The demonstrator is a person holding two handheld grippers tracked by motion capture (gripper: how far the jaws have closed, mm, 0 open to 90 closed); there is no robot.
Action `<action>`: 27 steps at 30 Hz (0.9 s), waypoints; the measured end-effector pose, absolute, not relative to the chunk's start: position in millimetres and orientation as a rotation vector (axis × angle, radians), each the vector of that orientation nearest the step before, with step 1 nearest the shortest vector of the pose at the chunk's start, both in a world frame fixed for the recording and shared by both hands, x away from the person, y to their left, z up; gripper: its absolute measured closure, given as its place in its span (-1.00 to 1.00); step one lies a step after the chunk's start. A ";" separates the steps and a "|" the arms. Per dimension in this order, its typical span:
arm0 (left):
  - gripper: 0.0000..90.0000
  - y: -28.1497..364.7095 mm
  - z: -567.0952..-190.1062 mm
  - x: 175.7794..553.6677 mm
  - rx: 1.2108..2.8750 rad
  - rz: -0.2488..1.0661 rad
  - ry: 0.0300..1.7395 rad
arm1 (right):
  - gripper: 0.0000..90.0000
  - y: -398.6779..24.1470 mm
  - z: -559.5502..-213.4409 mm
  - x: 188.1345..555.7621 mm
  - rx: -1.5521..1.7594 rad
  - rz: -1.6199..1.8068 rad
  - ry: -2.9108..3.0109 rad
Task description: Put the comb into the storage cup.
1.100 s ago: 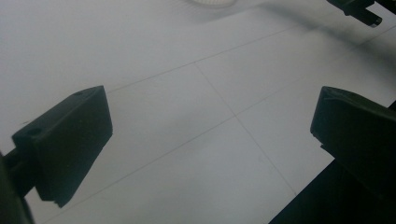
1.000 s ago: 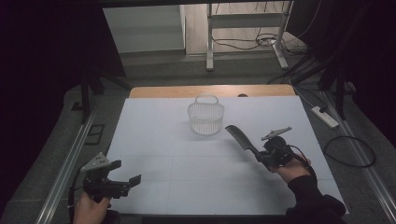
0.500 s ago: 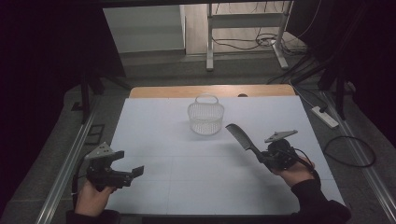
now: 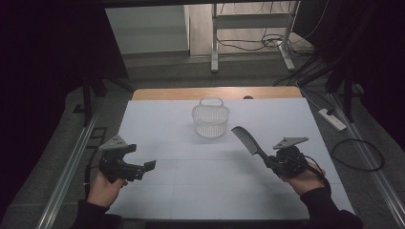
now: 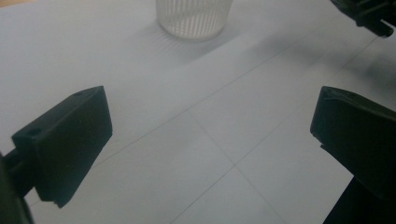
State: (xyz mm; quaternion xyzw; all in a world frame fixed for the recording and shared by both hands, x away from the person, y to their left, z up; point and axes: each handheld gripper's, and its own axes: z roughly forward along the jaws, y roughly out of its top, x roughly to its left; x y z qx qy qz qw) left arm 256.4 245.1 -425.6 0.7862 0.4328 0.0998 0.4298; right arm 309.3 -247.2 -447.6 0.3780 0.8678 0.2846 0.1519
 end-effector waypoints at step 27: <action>-1.00 200.8 -411.8 303.8 1.981 0.136 0.982 | 0.62 -242.9 -442.5 291.1 1.003 0.840 2.460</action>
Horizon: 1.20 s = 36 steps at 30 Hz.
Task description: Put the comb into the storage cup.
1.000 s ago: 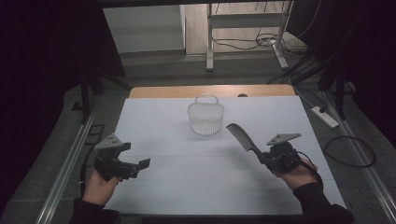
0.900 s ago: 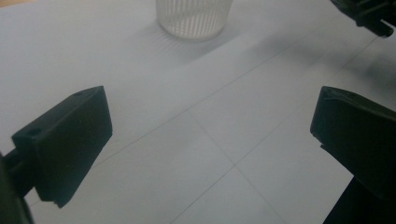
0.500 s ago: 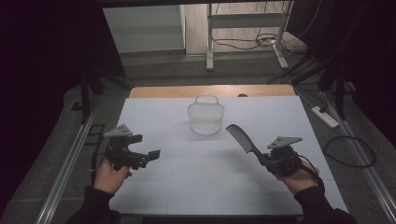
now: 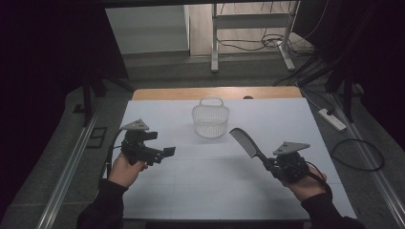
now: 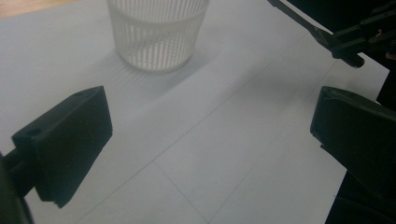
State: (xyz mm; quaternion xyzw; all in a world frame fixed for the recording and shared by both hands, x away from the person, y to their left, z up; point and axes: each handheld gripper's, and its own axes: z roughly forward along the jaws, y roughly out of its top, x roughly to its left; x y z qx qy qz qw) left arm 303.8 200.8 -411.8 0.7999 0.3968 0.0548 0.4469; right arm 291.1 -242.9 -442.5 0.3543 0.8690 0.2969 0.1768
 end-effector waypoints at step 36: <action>-1.00 152.6 -412.5 321.2 2.003 0.055 0.873 | 0.61 -211.7 -441.8 269.3 0.818 0.885 2.436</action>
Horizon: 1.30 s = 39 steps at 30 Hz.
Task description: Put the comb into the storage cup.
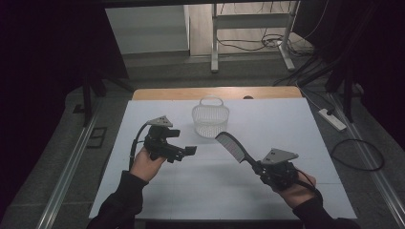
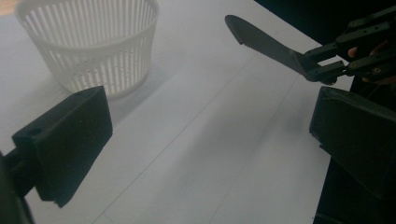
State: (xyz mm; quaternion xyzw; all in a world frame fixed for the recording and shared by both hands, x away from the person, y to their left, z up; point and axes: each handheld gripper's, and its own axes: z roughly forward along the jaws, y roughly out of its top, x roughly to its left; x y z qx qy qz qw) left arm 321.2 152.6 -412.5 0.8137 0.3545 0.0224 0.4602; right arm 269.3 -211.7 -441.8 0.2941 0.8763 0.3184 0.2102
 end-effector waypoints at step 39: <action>-1.00 127.5 -421.0 336.7 1.922 -0.195 0.924 | 0.61 -170.7 -442.4 243.3 0.623 0.984 2.430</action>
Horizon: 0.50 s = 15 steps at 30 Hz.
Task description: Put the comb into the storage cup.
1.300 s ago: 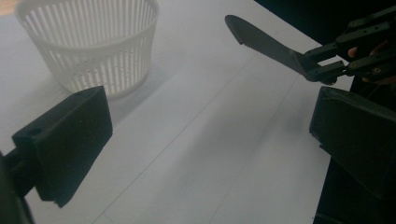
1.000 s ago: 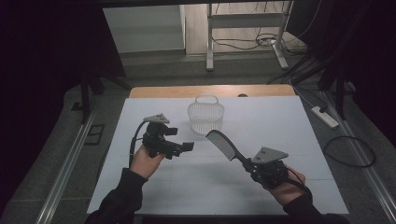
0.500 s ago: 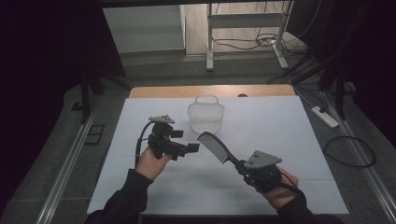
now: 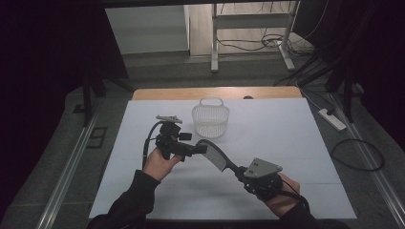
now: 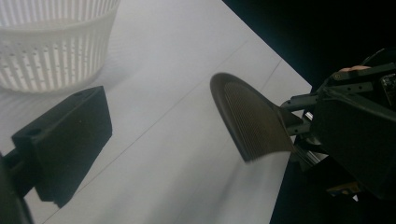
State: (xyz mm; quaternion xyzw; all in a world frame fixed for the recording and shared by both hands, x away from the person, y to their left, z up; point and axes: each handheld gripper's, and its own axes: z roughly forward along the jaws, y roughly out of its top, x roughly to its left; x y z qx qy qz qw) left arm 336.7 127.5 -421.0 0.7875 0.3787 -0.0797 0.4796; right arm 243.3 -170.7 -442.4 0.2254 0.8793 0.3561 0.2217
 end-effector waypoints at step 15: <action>-0.77 120.9 -423.2 345.7 1.905 -0.294 0.936 | 0.61 -166.2 -443.2 239.4 0.587 0.985 2.420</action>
